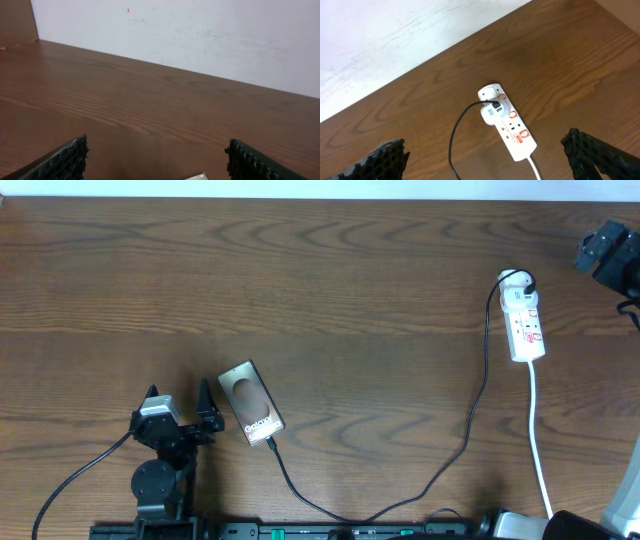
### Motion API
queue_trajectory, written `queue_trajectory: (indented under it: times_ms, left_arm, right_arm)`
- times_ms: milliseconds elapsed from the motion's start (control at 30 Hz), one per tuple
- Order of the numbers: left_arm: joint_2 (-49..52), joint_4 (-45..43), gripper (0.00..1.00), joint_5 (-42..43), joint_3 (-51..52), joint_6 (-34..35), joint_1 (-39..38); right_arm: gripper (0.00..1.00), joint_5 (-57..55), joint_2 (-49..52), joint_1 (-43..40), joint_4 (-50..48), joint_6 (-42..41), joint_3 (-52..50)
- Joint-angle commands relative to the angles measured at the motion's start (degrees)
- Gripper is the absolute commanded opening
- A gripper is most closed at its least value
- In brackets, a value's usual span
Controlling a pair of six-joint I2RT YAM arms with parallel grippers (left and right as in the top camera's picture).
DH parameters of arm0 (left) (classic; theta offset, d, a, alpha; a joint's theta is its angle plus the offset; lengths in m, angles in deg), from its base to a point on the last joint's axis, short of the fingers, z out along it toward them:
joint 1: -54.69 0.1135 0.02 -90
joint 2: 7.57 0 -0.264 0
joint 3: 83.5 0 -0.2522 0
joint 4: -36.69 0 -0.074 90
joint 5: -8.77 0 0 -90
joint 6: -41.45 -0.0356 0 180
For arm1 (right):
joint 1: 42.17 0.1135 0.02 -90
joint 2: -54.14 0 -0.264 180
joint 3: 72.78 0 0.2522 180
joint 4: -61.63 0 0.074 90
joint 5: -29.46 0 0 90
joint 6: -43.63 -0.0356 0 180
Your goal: Plug charger to phone and switch on socket
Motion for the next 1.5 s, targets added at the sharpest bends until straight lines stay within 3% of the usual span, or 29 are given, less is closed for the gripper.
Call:
queue_trajectory:
  times_ms: [0,1467]
  left_arm:
    - [-0.5,3.1,0.87,-1.4,0.5,-1.2,0.1]
    - [-0.2,2.9,0.87,-1.5,0.5,0.2,-0.2]
  right_arm:
    - [0.99,-0.2,-0.8,0.1,0.0,-0.7,-0.1]
    - [0.99,-1.1,-0.8,0.1,0.1,-0.6,-0.1]
